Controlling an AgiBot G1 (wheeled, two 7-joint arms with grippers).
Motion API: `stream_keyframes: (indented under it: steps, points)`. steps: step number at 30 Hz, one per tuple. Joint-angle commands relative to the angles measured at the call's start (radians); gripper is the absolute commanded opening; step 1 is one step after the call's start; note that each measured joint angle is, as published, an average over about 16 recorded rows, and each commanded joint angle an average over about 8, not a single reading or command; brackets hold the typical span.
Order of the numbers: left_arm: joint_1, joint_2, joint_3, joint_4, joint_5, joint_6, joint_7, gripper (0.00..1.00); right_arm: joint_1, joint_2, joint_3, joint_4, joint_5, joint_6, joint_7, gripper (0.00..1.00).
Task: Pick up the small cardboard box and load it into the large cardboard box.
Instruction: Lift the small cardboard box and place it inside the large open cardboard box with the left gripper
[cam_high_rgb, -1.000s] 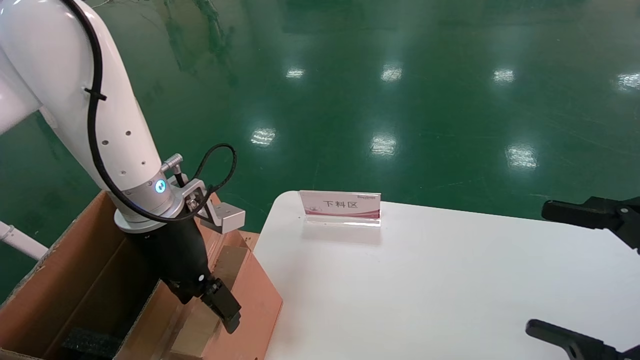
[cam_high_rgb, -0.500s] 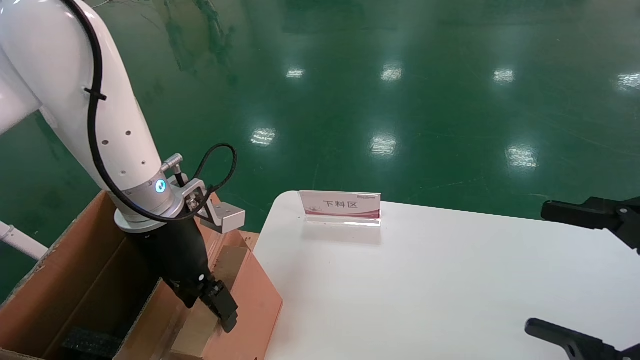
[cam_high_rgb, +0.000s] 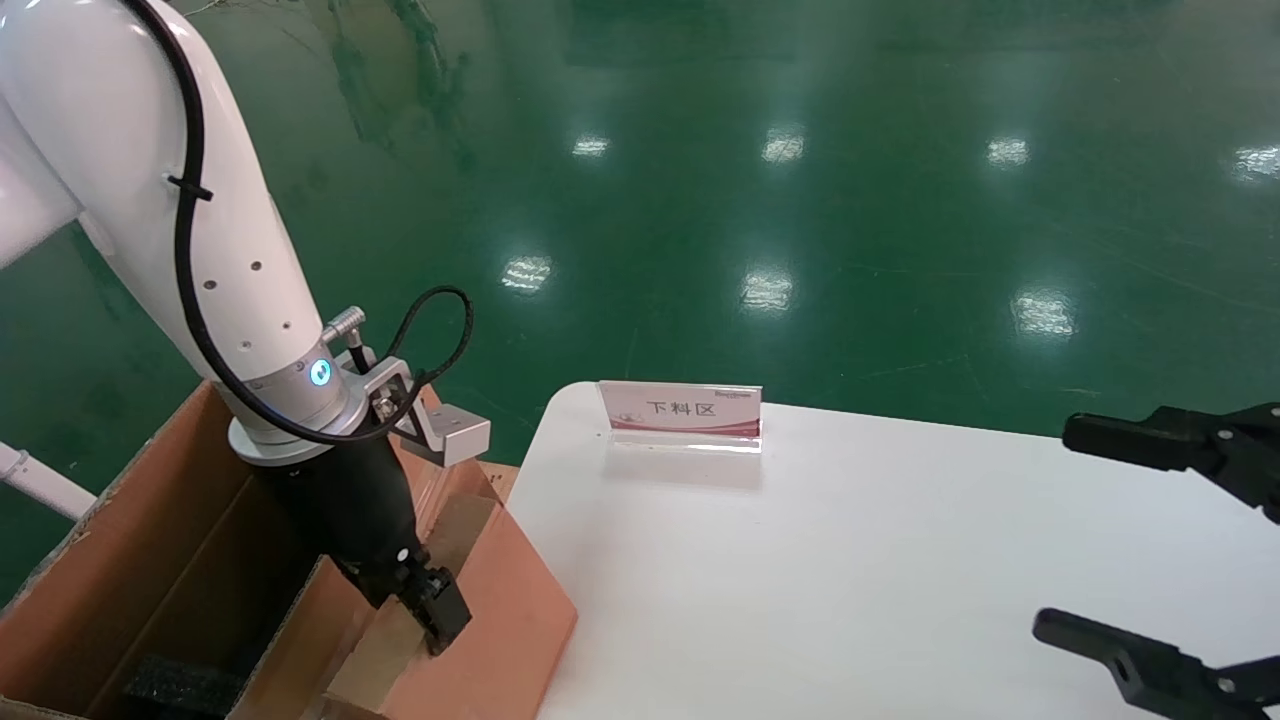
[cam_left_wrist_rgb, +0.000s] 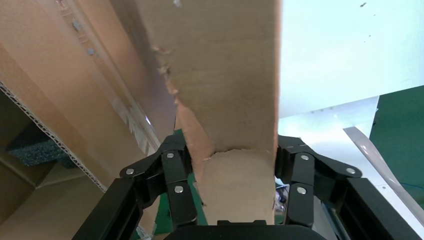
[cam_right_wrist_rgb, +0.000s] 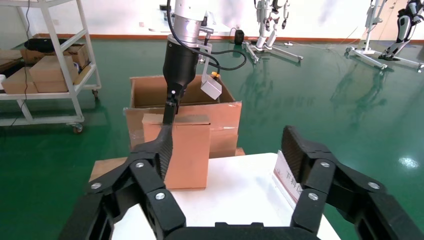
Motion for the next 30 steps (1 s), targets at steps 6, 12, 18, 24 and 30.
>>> stream_keyframes:
  steps: [6,12,18,24,30]
  points:
    - [-0.002,0.000,-0.002,0.000,0.001,0.000,0.001,0.00,0.000,0.000,0.000,0.000,0.000,0.000,0.000,1.00]
    - [-0.025,-0.006,-0.015,-0.002,0.009,0.001,0.013,0.00,0.000,0.000,0.000,0.000,0.000,0.000,0.000,1.00]
    - [-0.110,-0.024,-0.035,-0.015,0.029,0.003,0.055,0.00,0.000,0.000,0.000,0.000,0.000,0.000,0.000,1.00]
    - [-0.254,-0.041,-0.033,-0.041,0.062,0.004,0.107,0.00,0.000,0.000,0.000,0.000,0.000,0.000,0.000,1.00]
    - [-0.428,-0.035,0.042,-0.067,0.082,0.005,0.151,0.00,0.000,0.000,0.000,0.000,0.000,0.000,0.000,1.00]
